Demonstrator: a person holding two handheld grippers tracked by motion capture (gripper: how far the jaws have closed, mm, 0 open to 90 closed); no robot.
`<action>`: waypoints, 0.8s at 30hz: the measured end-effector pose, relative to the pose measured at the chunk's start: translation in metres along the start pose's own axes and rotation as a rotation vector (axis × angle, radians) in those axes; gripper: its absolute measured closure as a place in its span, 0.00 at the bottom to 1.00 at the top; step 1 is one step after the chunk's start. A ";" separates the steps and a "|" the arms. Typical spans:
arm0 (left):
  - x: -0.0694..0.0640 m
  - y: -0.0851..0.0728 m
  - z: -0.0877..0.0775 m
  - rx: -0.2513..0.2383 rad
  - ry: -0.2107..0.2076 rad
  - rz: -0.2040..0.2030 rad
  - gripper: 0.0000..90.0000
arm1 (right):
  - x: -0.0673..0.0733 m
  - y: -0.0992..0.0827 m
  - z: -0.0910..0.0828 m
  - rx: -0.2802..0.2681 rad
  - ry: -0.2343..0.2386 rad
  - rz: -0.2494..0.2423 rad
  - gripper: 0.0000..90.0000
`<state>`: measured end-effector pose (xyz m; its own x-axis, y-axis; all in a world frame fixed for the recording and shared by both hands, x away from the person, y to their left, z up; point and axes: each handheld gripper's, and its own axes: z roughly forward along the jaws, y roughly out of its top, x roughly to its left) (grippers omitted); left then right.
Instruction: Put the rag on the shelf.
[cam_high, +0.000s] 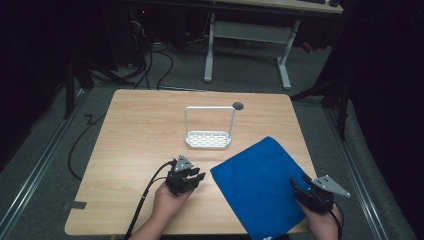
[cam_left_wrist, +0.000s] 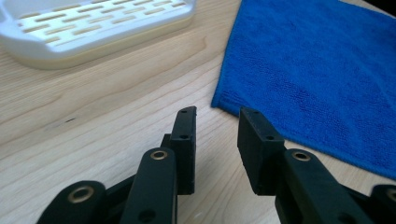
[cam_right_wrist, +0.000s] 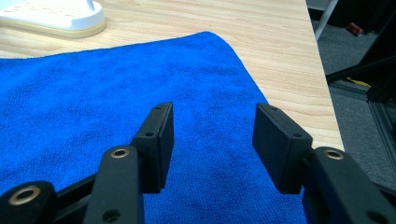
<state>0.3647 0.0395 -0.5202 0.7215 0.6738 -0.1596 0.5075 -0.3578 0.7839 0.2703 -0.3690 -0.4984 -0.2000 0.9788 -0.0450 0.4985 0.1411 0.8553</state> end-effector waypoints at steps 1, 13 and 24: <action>-0.002 0.002 0.003 0.010 0.016 0.012 0.74 | 0.000 0.000 0.000 0.001 0.000 -0.001 0.54; -0.016 0.021 0.026 0.024 0.008 0.014 0.59 | -0.002 0.001 0.003 0.008 0.012 -0.002 0.54; -0.028 0.023 0.049 0.098 0.047 0.071 0.86 | -0.002 0.001 0.002 0.008 0.022 0.003 0.54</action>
<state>0.3796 -0.0193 -0.5267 0.7358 0.6730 -0.0758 0.5010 -0.4655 0.7296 0.2731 -0.3701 -0.4983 -0.2168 0.9757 -0.0306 0.5055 0.1390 0.8516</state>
